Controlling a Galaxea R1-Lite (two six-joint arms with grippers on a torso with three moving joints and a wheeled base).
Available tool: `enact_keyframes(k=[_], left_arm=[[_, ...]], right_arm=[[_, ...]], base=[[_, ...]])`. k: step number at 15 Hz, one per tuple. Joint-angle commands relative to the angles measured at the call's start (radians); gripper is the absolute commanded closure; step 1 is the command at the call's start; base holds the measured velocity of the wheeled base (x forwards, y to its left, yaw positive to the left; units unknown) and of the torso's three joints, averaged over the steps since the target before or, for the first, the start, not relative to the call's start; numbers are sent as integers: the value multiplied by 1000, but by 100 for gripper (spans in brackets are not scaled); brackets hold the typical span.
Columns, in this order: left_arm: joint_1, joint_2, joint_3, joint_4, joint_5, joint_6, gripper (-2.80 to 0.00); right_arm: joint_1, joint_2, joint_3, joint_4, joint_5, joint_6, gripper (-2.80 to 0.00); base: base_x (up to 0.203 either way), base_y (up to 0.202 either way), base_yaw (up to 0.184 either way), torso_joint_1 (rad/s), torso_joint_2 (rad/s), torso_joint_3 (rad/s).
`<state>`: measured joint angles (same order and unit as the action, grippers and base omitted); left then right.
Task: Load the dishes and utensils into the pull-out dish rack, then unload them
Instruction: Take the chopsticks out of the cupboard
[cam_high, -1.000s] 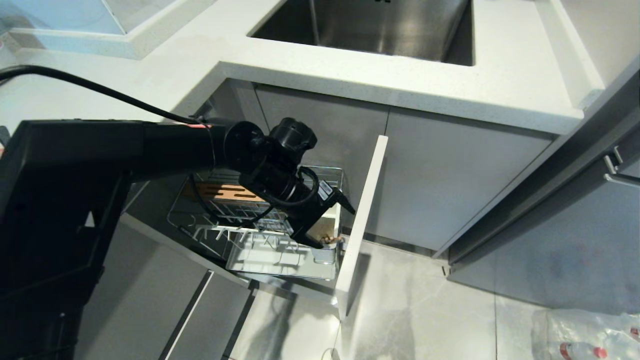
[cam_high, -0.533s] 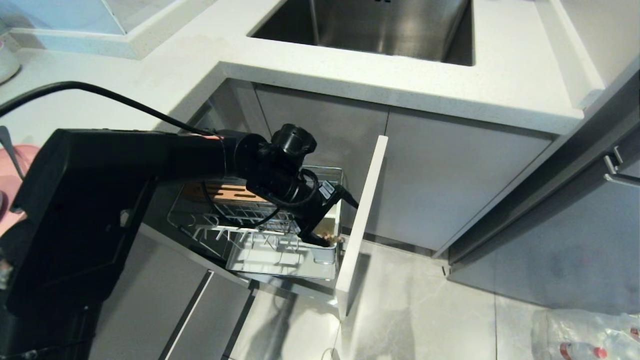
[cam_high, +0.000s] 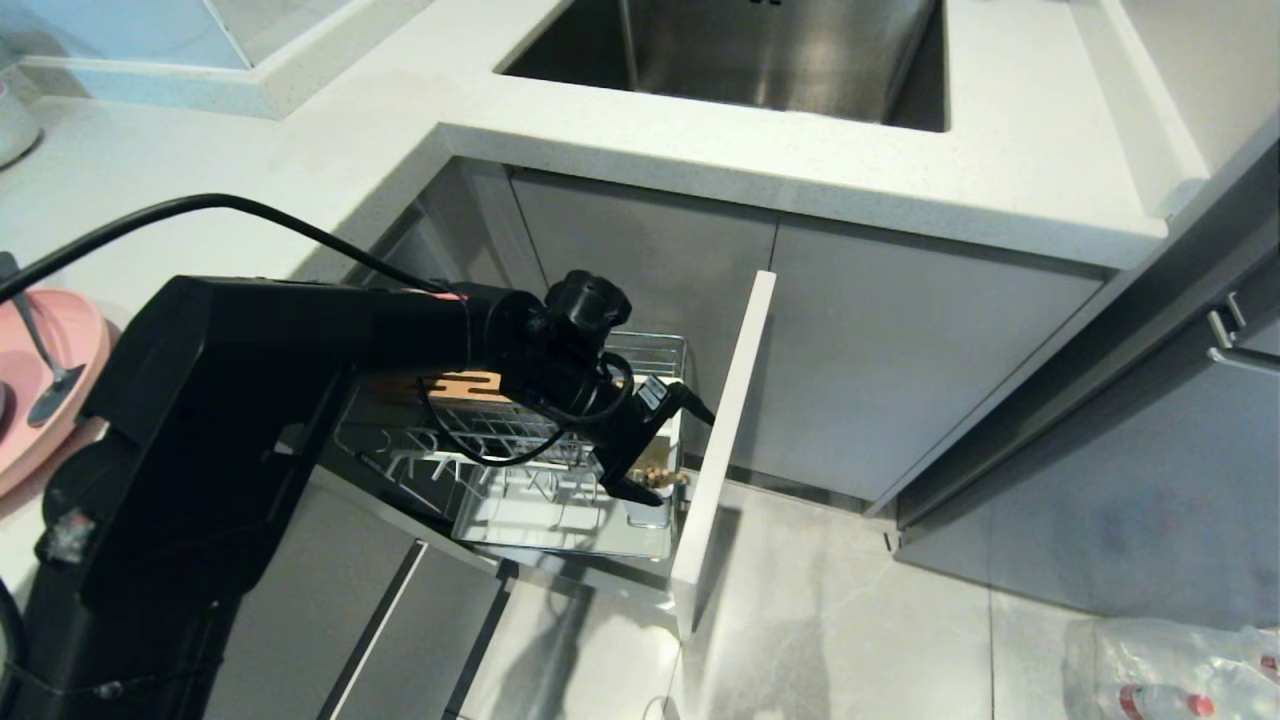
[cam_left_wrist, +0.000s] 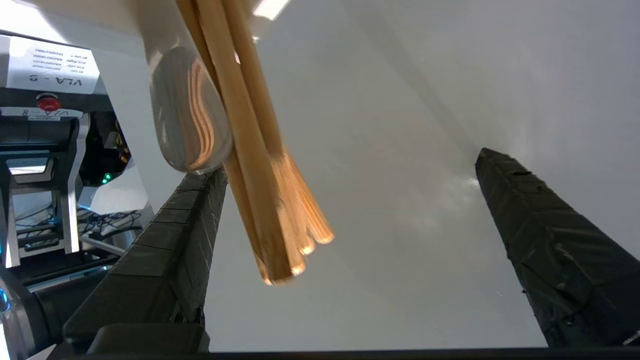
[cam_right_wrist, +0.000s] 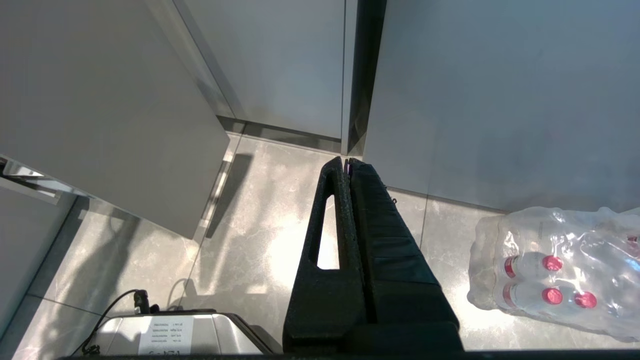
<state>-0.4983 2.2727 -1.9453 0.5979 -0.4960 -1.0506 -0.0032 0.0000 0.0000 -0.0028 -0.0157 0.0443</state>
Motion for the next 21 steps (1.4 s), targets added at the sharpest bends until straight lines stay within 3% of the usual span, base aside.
enact_keyframes(k=[1,15,16,21], left_arm=[[0,13,0,3,-7,-6,-280],[0,25,0,3,-27,-6,-280],[0,27,0,3,-27,-6,0],[0,24,0,3,-27,-6,0]], right_arm=[[0,1,0,0,0,0,0],[0,0,0,0,-1,0,0],[0,1,0,0,0,0,0],[0,0,0,0,-1,0,0]], base=[[0,0,0,0,0,0],[0,0,0,0,0,0],[0,0,0,0,0,0],[0,0,0,0,0,0]])
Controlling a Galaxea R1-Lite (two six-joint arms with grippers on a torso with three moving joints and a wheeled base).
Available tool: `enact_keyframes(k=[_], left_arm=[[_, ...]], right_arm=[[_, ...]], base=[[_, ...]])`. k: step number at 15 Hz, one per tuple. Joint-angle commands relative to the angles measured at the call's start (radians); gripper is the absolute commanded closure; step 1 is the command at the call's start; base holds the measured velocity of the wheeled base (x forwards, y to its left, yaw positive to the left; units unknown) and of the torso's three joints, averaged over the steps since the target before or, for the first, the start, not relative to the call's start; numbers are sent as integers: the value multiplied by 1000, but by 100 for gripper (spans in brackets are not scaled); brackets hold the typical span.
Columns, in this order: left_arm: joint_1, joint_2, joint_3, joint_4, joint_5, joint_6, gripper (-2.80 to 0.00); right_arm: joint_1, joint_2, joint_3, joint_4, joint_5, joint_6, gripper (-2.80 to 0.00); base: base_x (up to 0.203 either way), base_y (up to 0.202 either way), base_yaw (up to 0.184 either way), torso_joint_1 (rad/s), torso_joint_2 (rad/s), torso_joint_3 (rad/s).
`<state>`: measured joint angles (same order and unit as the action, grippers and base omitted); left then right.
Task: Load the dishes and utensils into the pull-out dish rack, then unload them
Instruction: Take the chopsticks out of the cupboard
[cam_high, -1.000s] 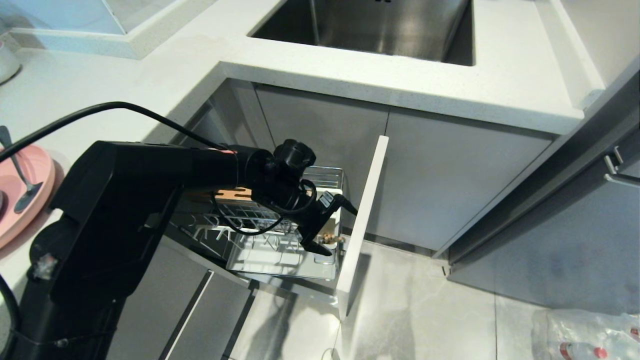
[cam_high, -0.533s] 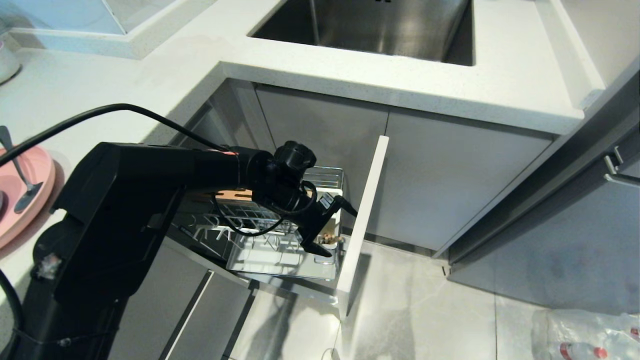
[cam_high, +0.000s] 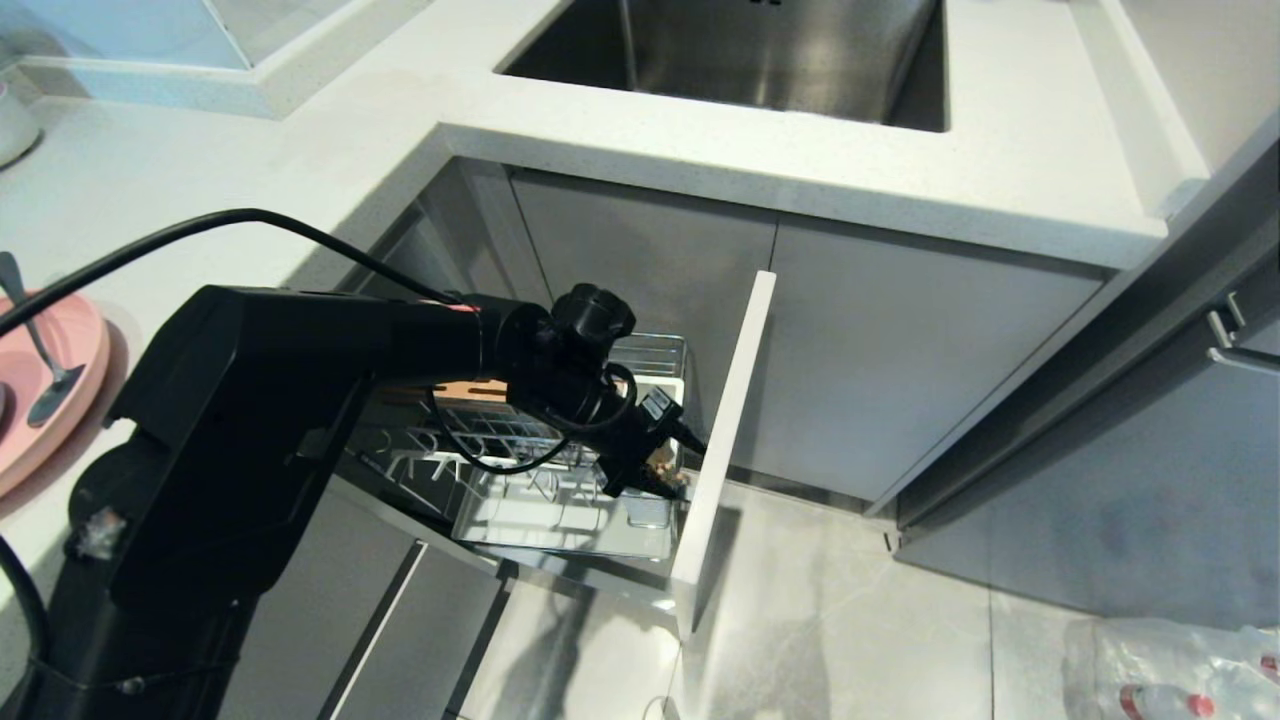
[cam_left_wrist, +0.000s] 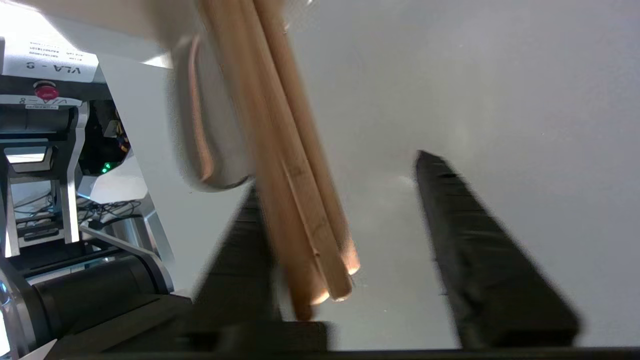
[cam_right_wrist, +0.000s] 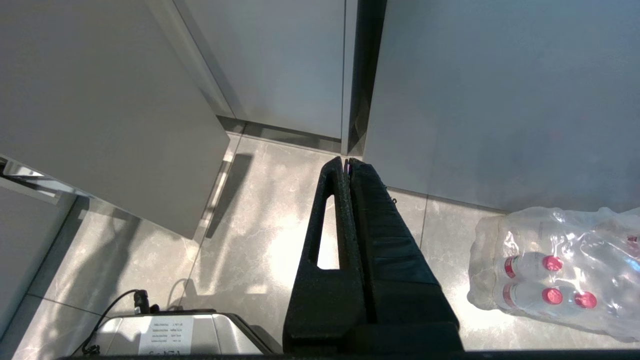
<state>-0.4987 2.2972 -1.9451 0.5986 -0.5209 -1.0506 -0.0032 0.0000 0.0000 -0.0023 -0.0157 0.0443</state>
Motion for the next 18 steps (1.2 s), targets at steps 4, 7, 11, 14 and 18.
enact_keyframes(k=[4,7,11,14,18], left_arm=[[0,-2,0,3,-2,-6,0],[-1,-4,0,3,-2,-6,0],[-1,-59,-1,6,1,-11,0],[-1,-108,0,15,2,-13,0],[-3,-140,0,24,2,-17,0]], right_arm=[[0,0,0,-1,0,0,0],[0,1,0,-1,0,0,0],[0,0,0,-1,0,0,0],[0,0,0,-1,0,0,0],[0,0,0,-1,0,0,0]], base=[[0,0,0,0,0,0],[0,0,0,0,0,0],[0,0,0,0,0,0],[0,0,0,0,0,0],[0,0,0,0,0,0]])
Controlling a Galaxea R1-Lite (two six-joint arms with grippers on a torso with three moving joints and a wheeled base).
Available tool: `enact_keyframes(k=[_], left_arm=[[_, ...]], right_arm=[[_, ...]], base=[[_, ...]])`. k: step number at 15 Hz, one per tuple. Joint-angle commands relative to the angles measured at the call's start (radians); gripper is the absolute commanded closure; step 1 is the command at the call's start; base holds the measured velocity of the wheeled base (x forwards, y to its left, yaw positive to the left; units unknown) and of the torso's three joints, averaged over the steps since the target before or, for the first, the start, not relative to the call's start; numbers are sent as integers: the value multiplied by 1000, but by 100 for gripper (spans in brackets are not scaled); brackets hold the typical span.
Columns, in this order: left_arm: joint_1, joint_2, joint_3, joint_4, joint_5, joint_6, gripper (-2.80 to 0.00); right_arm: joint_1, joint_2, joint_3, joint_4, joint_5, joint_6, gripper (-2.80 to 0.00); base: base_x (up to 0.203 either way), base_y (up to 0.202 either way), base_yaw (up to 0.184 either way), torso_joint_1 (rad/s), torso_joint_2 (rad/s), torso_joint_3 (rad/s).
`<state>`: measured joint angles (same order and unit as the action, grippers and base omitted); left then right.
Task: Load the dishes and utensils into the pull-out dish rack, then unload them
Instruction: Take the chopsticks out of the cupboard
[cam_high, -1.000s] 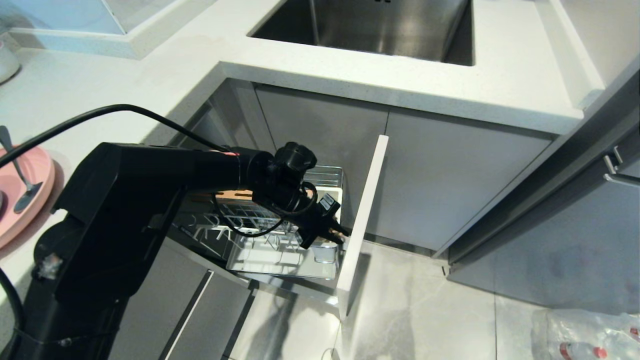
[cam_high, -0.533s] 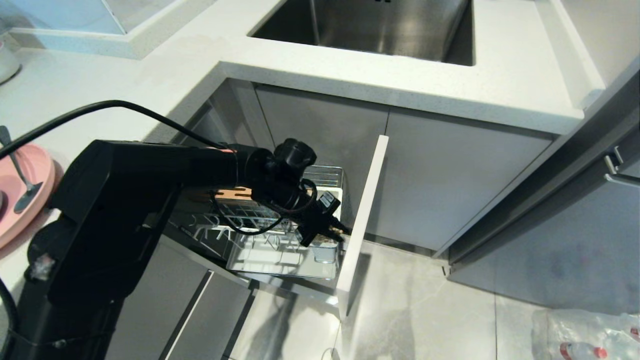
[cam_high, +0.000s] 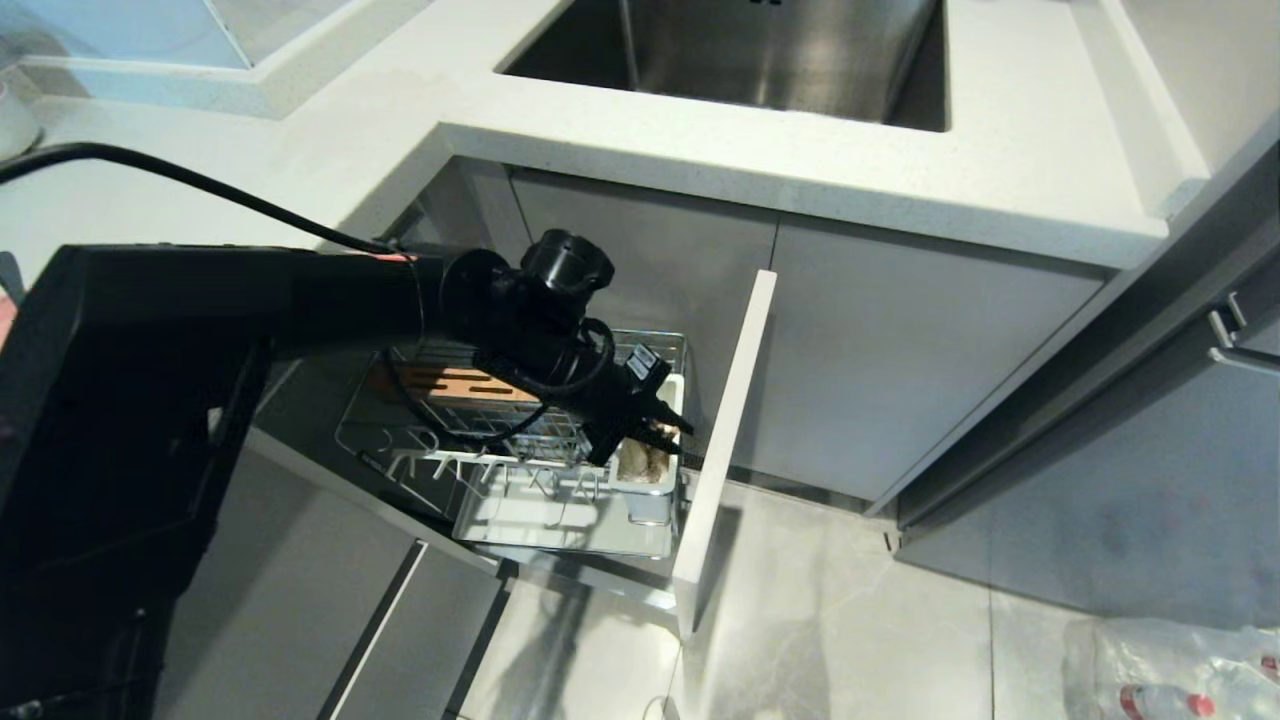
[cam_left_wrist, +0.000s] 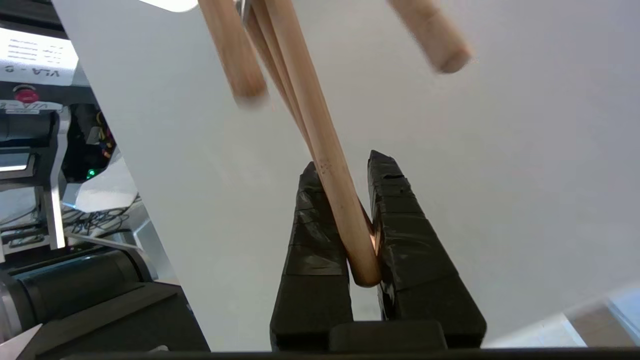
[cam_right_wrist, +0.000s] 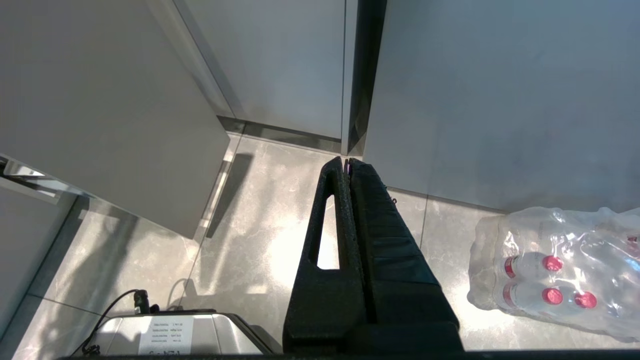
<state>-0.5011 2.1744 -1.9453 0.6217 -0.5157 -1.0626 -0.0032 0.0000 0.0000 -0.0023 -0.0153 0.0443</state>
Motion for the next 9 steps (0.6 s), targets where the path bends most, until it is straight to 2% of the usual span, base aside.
enact_keyframes(k=[1,9], left_arm=[[-1,-23,0,4,-3,-5,0],[-20,-96,0,32,-4,-25,0]], right_arm=[[0,0,0,0,0,0,0],[0,0,0,-1,0,0,0]], base=[[0,0,0,0,0,0],[0,0,0,0,0,0]])
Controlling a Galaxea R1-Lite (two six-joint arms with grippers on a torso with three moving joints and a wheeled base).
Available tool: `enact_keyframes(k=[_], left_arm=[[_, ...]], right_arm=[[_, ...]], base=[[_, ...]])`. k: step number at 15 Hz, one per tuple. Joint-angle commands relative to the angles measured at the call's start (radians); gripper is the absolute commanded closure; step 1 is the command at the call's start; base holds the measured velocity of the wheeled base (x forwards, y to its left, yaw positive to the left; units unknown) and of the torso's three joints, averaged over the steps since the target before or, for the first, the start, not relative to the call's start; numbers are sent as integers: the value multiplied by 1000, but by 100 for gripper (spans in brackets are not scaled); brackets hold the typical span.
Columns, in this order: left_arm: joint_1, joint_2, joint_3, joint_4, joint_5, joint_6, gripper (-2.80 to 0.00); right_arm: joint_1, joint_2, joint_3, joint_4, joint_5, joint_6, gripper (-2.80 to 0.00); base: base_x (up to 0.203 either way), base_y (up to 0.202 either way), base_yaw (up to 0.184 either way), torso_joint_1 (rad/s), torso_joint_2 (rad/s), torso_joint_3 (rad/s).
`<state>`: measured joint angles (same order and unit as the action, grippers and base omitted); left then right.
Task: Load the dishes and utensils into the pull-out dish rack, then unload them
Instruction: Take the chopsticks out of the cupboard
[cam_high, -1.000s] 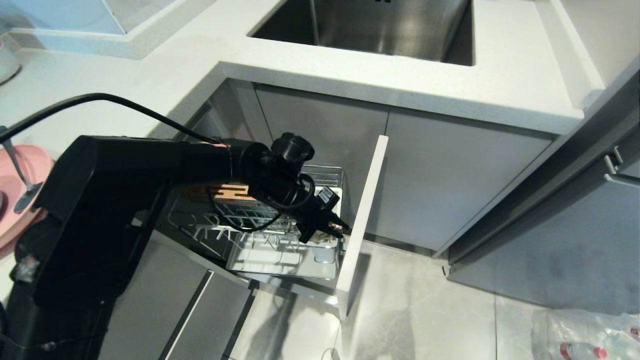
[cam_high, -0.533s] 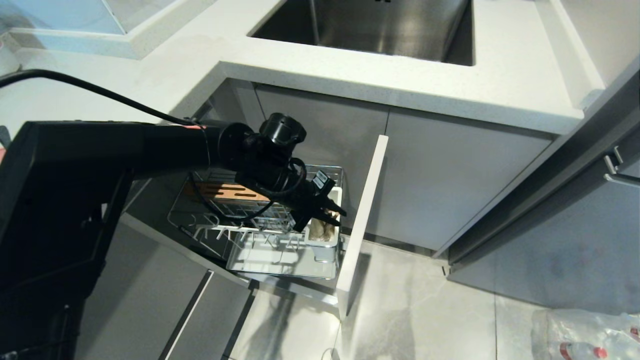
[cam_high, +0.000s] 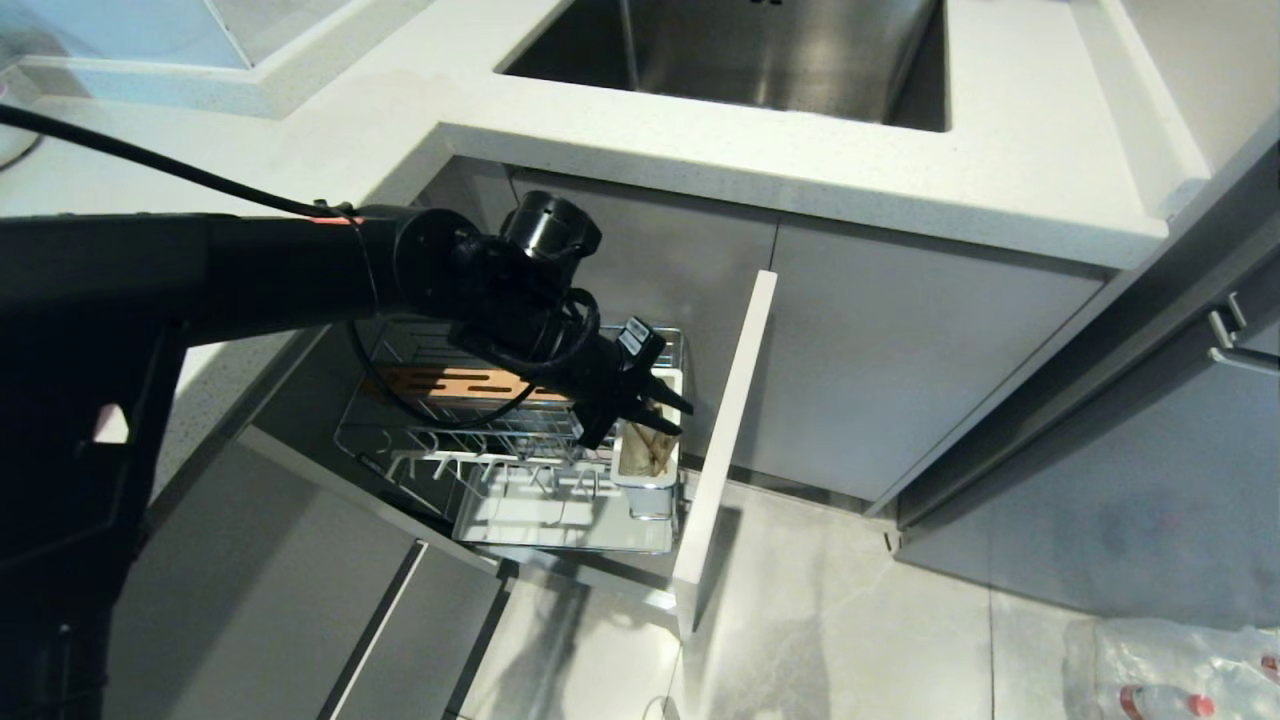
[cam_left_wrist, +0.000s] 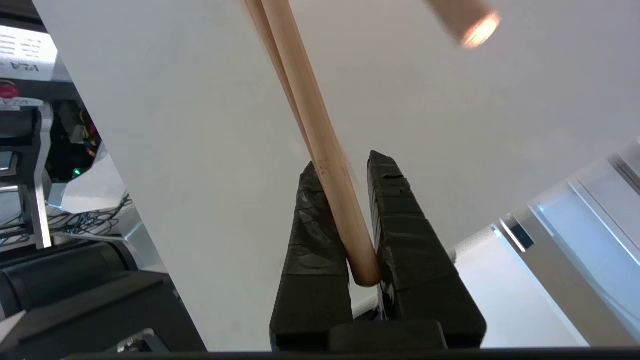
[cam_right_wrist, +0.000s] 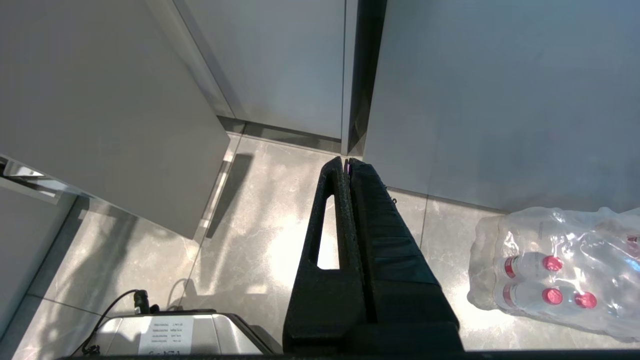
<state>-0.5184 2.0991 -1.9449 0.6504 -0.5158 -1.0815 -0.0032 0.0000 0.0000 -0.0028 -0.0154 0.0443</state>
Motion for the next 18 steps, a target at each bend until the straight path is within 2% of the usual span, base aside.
enact_keyframes(k=[1,18], left_arm=[[-5,-31,0,7,-4,-12,0],[-12,-128,0,25,-3,-31,0]], right_arm=[[0,0,0,0,0,0,0],[0,0,0,0,0,0,0]], base=[[0,0,0,0,0,0],[0,0,0,0,0,0]])
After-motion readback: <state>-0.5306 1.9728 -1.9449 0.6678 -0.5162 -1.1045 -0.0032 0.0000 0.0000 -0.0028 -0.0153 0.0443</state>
